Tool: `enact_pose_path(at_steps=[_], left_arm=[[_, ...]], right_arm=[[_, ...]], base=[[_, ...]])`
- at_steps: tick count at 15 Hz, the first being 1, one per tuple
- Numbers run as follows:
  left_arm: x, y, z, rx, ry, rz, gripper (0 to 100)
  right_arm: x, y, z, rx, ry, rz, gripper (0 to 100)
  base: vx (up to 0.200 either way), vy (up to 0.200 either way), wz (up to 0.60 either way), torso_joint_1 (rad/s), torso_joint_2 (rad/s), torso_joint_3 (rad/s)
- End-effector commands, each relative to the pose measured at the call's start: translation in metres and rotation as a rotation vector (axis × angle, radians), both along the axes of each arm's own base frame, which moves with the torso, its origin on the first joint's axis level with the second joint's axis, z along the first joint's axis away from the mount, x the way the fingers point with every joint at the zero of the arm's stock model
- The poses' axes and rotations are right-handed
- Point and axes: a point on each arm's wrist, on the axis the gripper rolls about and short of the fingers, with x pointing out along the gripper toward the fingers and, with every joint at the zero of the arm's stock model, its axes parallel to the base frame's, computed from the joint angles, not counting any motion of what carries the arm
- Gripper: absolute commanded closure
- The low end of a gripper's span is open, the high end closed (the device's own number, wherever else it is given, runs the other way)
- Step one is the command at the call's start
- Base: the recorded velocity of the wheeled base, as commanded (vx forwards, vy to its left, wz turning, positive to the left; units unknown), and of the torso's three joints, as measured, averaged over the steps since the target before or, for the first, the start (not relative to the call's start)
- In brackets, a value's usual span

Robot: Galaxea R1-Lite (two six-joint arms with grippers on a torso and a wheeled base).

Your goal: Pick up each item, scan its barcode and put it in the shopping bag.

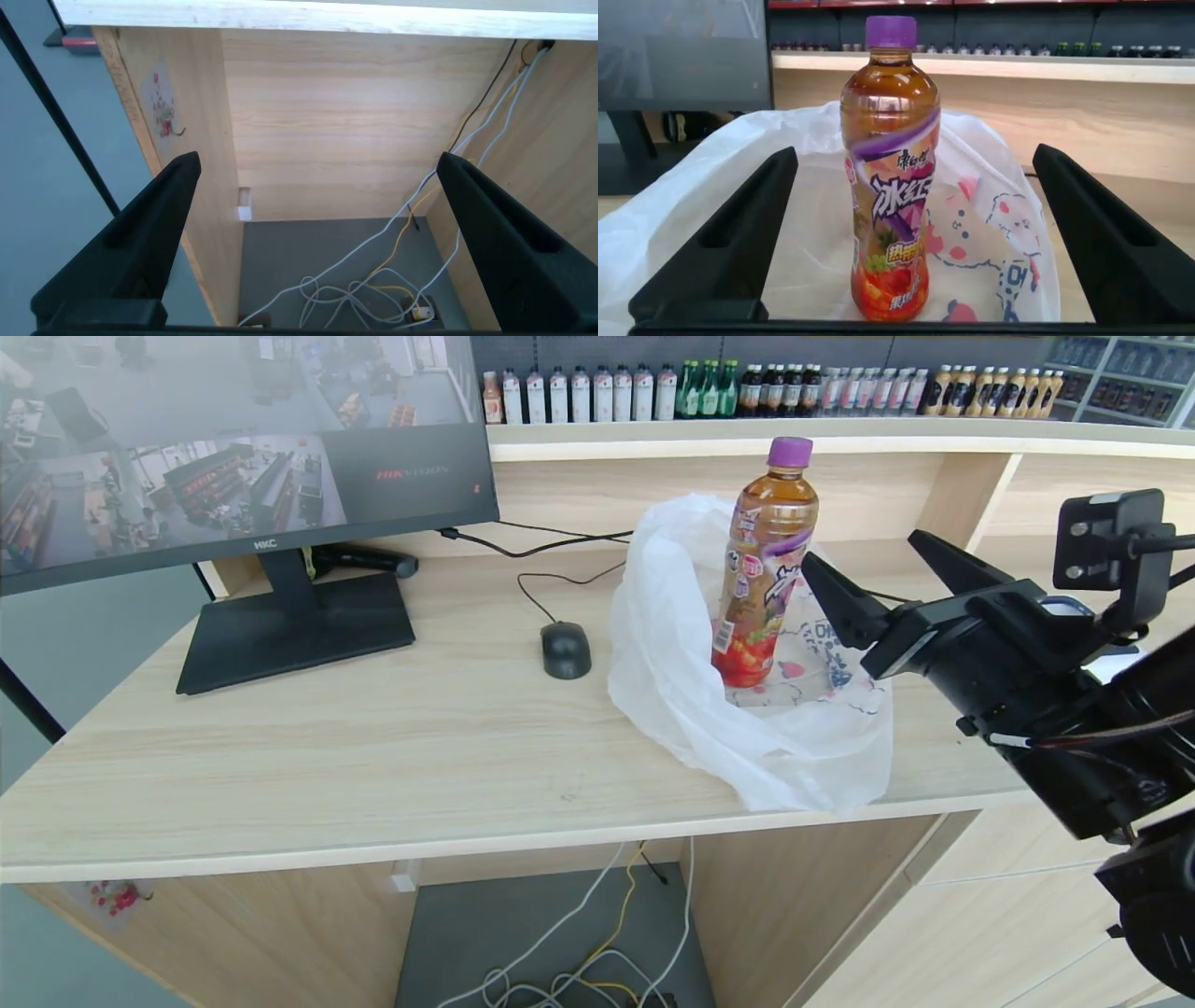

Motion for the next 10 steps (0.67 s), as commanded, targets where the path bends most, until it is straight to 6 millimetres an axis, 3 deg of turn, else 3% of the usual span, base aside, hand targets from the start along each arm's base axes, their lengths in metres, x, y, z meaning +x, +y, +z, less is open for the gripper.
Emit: enact_pose_path(at_steps=[1,10], left_arm=[[0.0,0.0,0.0,-0.001,-0.001,0.0,0],[0.0,0.0,0.0,0.0,-0.001,0.0,0]], right_arm=[[-0.0005,-0.0004,0.0,0.0,-0.001,0.001,0],[0.0035,0.0003,-0.0043,-0.005,0.009,0.0,0]], base=[[0.0,0.0,0.0,0.0,0.0,0.0],[0.0,-0.2,0.0,0.002,0.0,0.002]])
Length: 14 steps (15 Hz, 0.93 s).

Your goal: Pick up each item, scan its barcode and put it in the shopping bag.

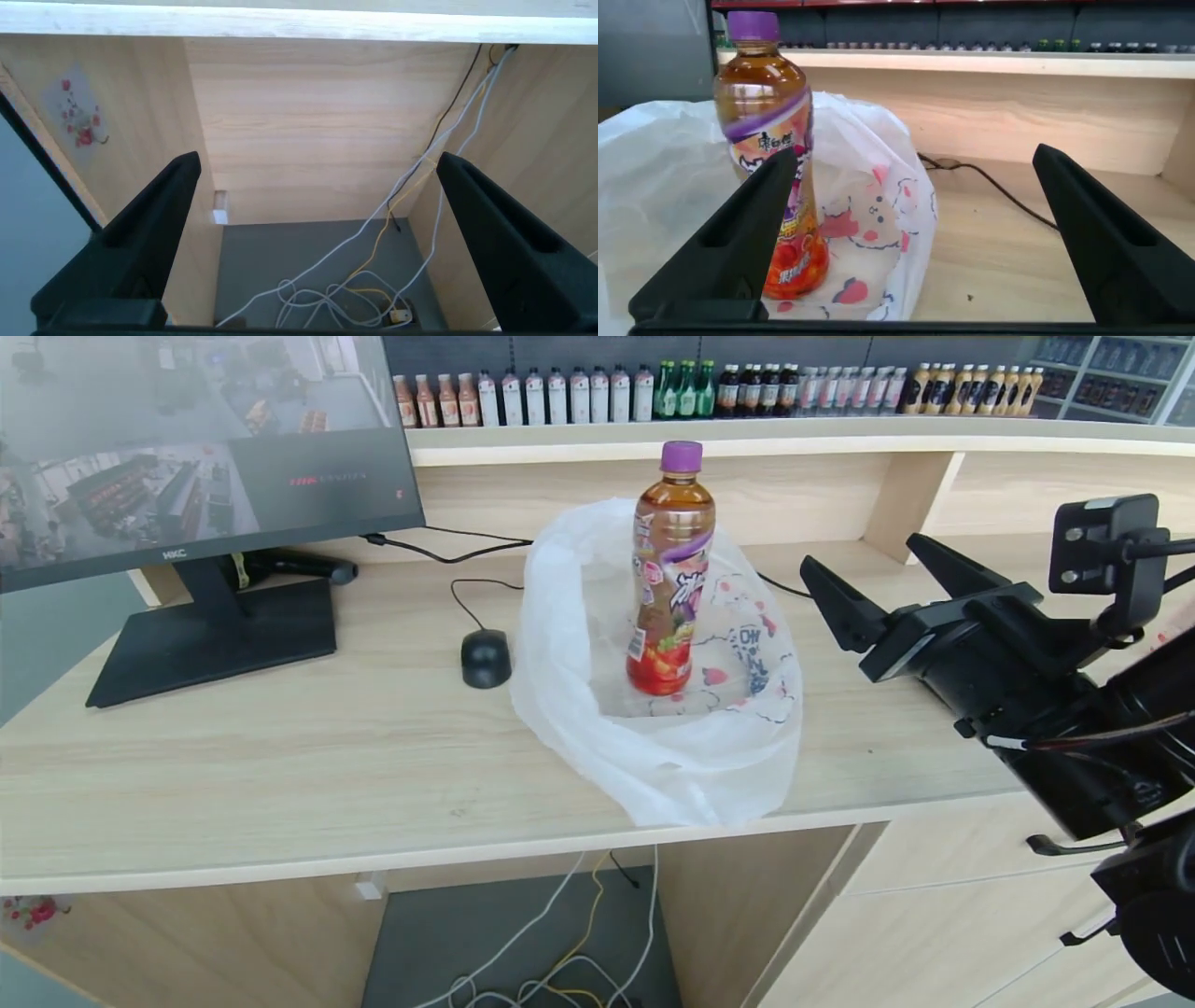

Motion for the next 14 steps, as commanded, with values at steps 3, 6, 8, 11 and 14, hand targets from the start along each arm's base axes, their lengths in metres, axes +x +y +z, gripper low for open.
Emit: enact_pose_path(at_steps=[3,6,8,11,14], left_arm=[[0.0,0.0,-0.0001,-0.001,0.0,0.0,0],[0.0,0.0,-0.0001,-0.001,0.0,0.0,0],[0.0,0.0,-0.0001,-0.001,0.0,0.0,0],[0.0,0.0,-0.0001,-0.001,0.0,0.0,0],[0.0,0.0,-0.0001,-0.001,0.0,0.0,0]], right_arm=[[0.0018,0.0009,-0.0003,0.001,-0.002,0.0,0],[-0.0008,0.0001,0.0004,0.002,-0.005,0.001,0],[-0.0014,-0.0002,-0.0003,0.001,-0.002,0.001,0],[-0.0022,-0.0006,-0.0002,0.001,-0.002,0.001,0],[-0.0049,-0.0019,-0.0002,0.001,-0.002,0.001,0]], base=[[0.0,-0.2,0.0,0.002,0.01,0.005],[0.0,-0.2,0.0,0.001,0.0,0.004],[0.0,-0.2,0.0,-0.002,0.0,0.005],[0.0,-0.2,0.0,0.004,0.0,0.001],[0.0,-0.2,0.0,0.001,0.0,0.004]])
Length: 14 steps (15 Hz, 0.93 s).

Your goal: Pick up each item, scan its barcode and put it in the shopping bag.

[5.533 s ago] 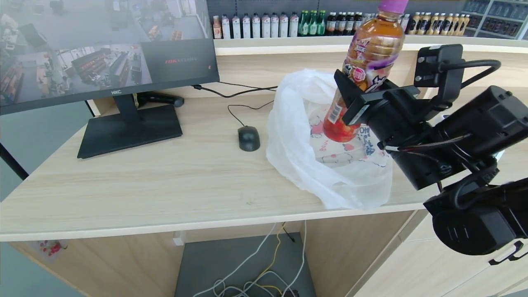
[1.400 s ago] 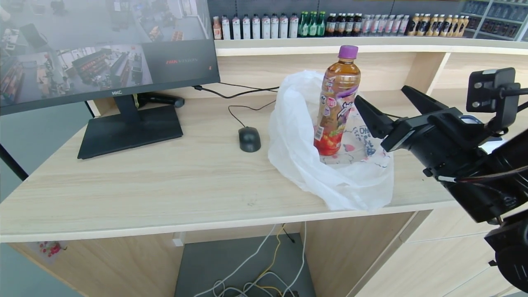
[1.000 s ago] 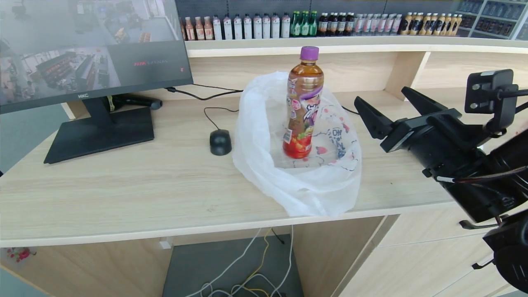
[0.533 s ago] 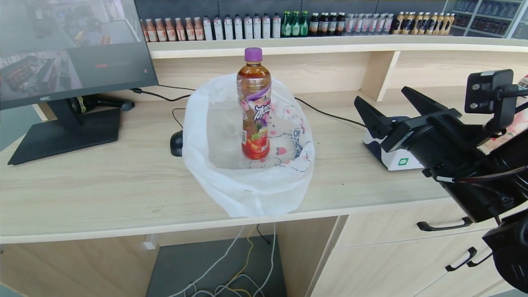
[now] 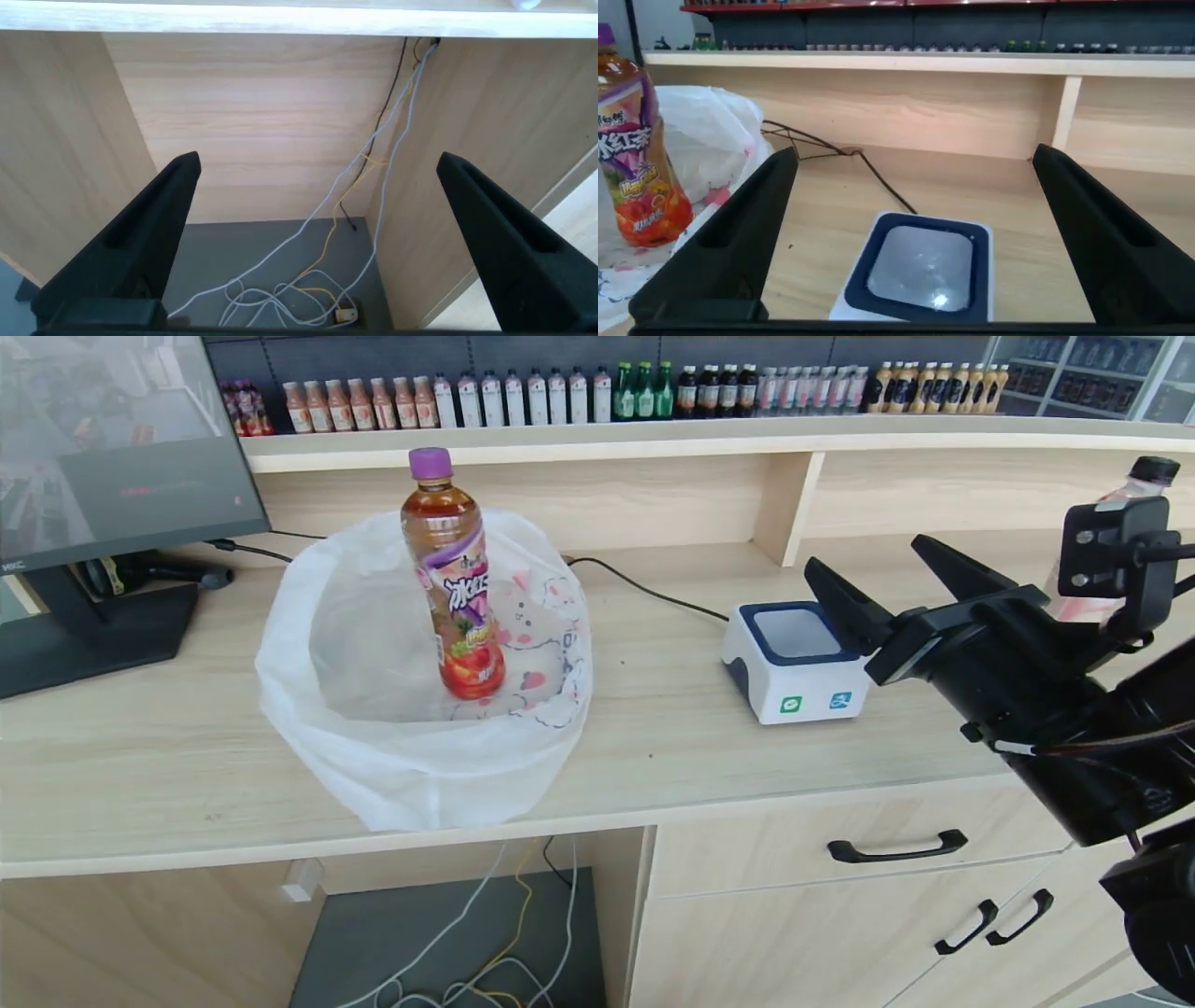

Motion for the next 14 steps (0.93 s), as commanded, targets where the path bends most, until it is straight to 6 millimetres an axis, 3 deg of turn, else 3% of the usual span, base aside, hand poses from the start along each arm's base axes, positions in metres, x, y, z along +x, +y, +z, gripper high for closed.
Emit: enact_pose_path(at_steps=[1,14], left_arm=[[0.0,0.0,0.0,0.0,-0.001,0.0,0],[0.0,0.0,0.0,0.0,-0.001,0.0,0]], right_arm=[[-0.0018,-0.0008,0.0012,0.002,-0.004,0.0,0],[-0.008,-0.0035,0.002,0.002,-0.006,0.003,0]], base=[[0.0,-0.2,0.0,0.002,0.0,0.002],[0.0,-0.2,0.0,0.002,0.0,0.002]])
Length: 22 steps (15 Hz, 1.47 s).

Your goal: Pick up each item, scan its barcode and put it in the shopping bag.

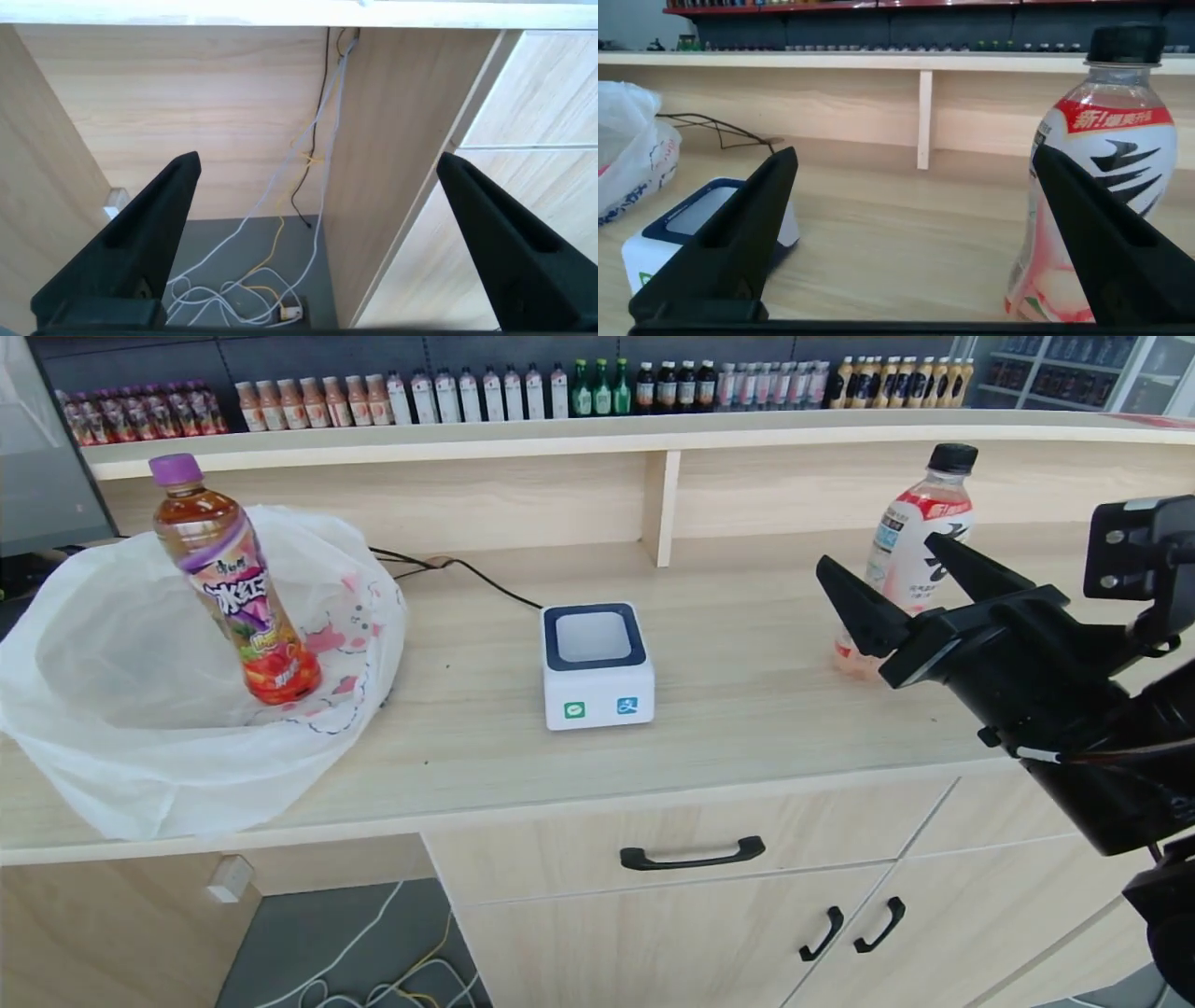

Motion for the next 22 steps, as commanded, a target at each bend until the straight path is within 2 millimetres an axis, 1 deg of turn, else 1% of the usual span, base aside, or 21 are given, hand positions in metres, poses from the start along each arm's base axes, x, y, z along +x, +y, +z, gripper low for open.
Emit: enact_pose_path(at_steps=[1,6,9,12,15,16,19,22], left_arm=[[0.0,0.0,0.0,0.0,0.0,0.0,0],[0.0,0.0,0.0,-0.003,0.0,0.0,0],[0.0,0.0,0.0,-0.002,0.0,0.0,0],[0.0,0.0,0.0,-0.002,0.0,0.0,0],[0.0,0.0,0.0,-0.002,0.0,0.0,0],[0.0,0.0,0.0,-0.002,0.0,0.0,0],[0.0,0.0,0.0,-0.002,0.0,0.0,0],[0.0,0.0,0.0,0.0,0.0,0.0,0]], right_arm=[[-0.001,0.0,0.0,0.001,0.002,0.003,0],[-0.001,0.001,-0.004,-0.006,0.016,0.005,0],[-0.002,0.0,-0.007,-0.011,0.027,0.0,0],[-0.001,0.001,-0.02,-0.037,0.082,0.002,0],[0.004,0.004,-0.022,-0.059,0.126,0.0,0],[0.008,0.005,-0.022,-0.074,0.158,-0.001,0],[0.024,0.013,-0.01,-0.062,0.213,0.009,0],[0.044,0.021,-0.01,-0.05,0.246,0.011,0]], base=[[0.0,-0.2,0.0,0.002,0.01,0.002],[0.0,-0.2,0.0,0.004,0.0,0.005],[0.0,0.0,0.0,0.0,0.0,0.0],[0.0,0.0,0.0,0.0,0.0,0.0],[0.0,0.0,0.0,0.0,0.0,0.0],[0.0,0.0,0.0,0.0,0.0,0.0],[0.0,0.0,0.0,0.0,0.0,0.0],[0.0,0.0,0.0,0.0,0.0,0.0]])
